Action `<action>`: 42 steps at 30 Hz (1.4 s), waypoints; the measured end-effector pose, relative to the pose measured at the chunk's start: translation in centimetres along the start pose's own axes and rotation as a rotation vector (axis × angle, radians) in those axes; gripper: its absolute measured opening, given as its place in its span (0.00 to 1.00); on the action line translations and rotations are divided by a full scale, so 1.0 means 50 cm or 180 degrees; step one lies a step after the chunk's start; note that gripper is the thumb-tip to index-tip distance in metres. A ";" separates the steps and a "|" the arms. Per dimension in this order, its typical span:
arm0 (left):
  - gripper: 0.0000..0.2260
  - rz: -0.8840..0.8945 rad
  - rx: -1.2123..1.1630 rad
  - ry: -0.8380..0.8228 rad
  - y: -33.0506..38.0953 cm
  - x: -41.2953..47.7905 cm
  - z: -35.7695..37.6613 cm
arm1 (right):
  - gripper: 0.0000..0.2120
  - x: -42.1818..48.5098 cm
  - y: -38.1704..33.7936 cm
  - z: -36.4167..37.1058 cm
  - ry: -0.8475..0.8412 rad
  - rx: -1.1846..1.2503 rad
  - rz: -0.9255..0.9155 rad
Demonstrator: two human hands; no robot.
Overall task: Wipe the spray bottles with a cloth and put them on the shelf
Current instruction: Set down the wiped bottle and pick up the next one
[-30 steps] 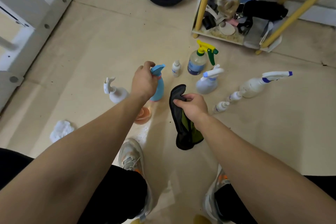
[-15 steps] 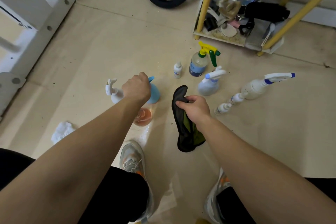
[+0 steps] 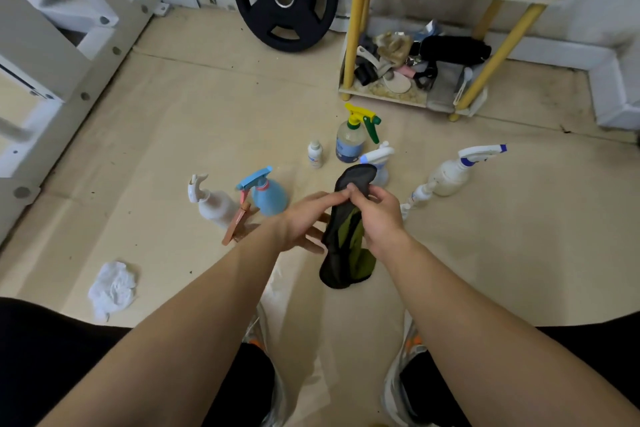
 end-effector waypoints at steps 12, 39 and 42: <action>0.08 0.0435 -0.0902 0.0654 0.004 0.063 -0.054 | 0.23 0.017 0.130 -0.086 0.0242 0.0183 0.1364; 0.12 -0.0388 -0.1075 0.0154 -0.188 0.254 -0.023 | 0.23 0.219 0.233 -0.009 -0.0568 -0.0161 0.0388; 0.08 -0.0075 0.0024 0.1197 -0.126 0.270 -0.104 | 0.18 0.214 0.231 -0.031 -0.0428 0.0004 0.0517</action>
Point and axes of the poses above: each hand's wrist, its own x-axis towards the middle knuckle, its own z-axis out of the palm, y = z × x, the point moved 10 cm from there along x, towards the middle knuckle, and after that the axes turned 7 degrees about z, right-handed, at the moved point
